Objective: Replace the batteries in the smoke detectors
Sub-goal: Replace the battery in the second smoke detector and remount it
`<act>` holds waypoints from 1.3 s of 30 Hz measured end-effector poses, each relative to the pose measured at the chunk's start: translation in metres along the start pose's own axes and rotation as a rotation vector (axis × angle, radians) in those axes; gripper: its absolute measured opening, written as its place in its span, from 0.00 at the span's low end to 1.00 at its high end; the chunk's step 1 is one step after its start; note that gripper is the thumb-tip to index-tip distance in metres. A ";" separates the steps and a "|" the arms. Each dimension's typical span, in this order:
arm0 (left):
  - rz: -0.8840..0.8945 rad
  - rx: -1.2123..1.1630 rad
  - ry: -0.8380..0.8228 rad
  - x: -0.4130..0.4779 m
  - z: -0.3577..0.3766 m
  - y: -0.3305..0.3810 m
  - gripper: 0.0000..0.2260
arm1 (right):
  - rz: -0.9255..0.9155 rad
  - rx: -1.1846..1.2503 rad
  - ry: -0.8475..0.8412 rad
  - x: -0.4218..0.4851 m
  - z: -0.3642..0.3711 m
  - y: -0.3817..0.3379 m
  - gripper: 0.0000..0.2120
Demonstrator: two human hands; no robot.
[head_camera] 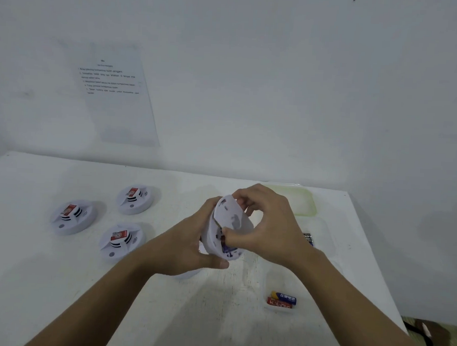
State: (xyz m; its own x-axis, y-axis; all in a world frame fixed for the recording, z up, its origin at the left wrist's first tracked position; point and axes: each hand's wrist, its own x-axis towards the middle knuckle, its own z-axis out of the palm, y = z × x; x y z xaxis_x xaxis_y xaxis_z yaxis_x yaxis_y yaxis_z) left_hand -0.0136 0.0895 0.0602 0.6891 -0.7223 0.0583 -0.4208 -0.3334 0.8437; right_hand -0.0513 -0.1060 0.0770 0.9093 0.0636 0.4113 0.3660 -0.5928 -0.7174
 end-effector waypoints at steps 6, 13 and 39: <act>-0.026 -0.094 0.103 -0.009 0.002 -0.003 0.41 | 0.228 0.432 0.107 -0.001 -0.004 0.002 0.22; -0.079 -0.256 0.234 -0.032 -0.010 -0.024 0.41 | 0.427 0.779 0.152 -0.012 -0.004 0.011 0.17; -0.190 -0.296 0.284 -0.070 0.003 -0.065 0.42 | 0.239 -0.209 -0.380 -0.051 0.067 0.042 0.06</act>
State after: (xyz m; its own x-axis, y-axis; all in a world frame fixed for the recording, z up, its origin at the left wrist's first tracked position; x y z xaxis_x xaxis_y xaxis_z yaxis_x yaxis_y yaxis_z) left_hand -0.0359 0.1605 -0.0005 0.8899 -0.4561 -0.0026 -0.1133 -0.2265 0.9674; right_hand -0.0691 -0.0804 -0.0117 0.9852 0.1712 -0.0132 0.1258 -0.7725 -0.6224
